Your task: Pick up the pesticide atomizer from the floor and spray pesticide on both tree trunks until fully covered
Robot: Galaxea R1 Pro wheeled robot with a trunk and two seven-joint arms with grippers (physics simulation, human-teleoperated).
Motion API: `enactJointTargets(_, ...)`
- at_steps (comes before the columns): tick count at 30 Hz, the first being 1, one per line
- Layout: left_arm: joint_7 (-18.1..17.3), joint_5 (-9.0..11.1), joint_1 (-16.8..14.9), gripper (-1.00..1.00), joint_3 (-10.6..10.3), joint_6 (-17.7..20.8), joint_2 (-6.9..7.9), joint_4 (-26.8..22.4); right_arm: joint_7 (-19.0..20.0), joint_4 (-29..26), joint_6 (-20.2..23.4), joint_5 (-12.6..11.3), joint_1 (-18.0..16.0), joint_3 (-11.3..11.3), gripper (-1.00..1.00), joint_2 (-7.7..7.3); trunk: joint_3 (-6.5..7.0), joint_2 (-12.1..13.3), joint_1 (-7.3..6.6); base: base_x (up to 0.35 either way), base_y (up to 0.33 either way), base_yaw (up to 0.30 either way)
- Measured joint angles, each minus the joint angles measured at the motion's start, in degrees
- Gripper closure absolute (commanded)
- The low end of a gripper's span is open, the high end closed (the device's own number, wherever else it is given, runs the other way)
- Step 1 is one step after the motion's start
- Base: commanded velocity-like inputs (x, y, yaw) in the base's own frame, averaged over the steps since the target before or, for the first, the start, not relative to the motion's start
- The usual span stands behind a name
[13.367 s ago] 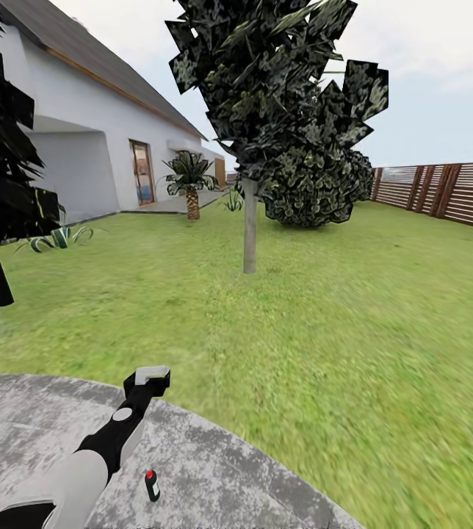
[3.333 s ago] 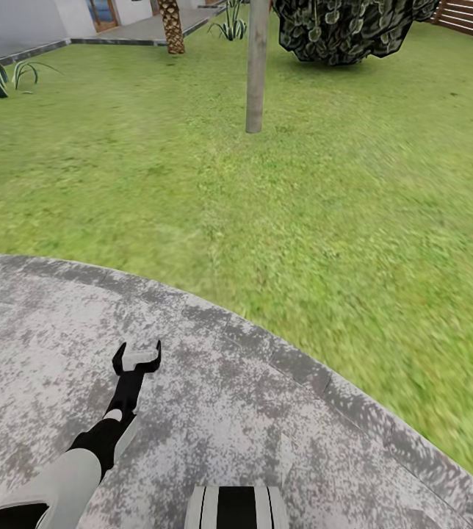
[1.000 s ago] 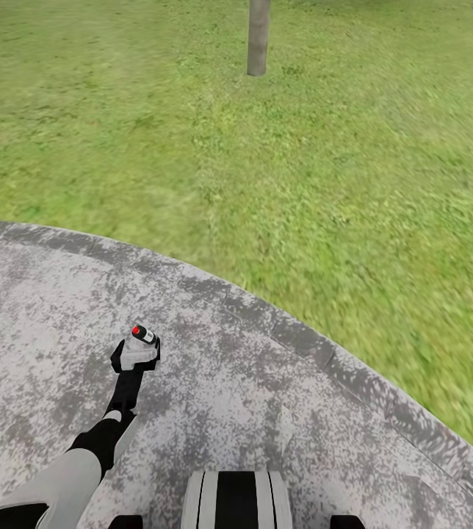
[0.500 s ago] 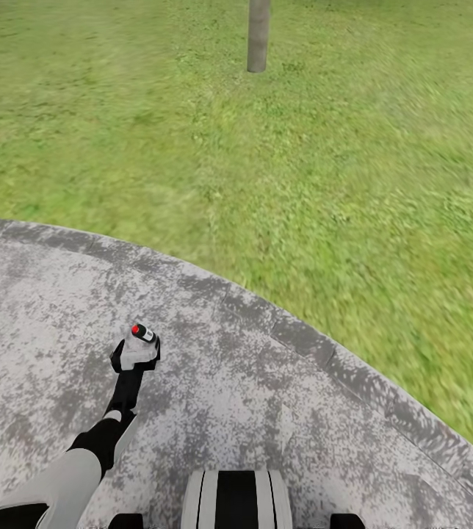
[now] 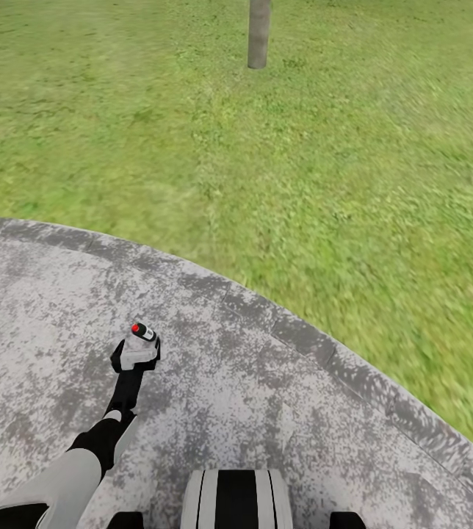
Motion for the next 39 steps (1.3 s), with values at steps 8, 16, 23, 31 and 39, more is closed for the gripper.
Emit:
enactJointTargets(8,0.00,0.00,0.00,-1.00,0.01,0.04,0.00,0.02,0.00,0.00,0.02,0.00,-0.02,0.00,-1.00,-0.07,0.00,0.00,0.00,0.009,0.066,0.000)
enactJointTargets(16,0.00,0.00,0.00,-1.00,0.02,0.05,0.00,0.07,0.03,0.07,0.04,0.00,0.01,0.00,-1.00,-0.09,0.00,0.00,0.00,0.008,0.008,0.000)
enactJointTargets(23,0.00,0.00,0.00,-1.00,-0.01,0.05,0.00,0.01,0.04,0.09,0.06,0.00,0.00,0.01,-1.00,-0.10,0.00,0.00,0.00,0.089,0.001,0.000)
enactJointTargets(31,0.00,0.00,0.00,-1.00,0.01,0.05,0.00,0.07,0.06,0.09,0.07,0.00,-0.02,0.00,-1.00,-0.10,0.00,0.00,0.00,0.032,0.015,0.000)
enactJointTargets(39,0.00,0.00,0.00,-1.00,0.01,0.05,0.00,0.08,0.07,0.09,0.05,0.00,-0.02,0.01,-1.00,-0.10,0.00,0.00,0.00,0.036,0.032,0.000)
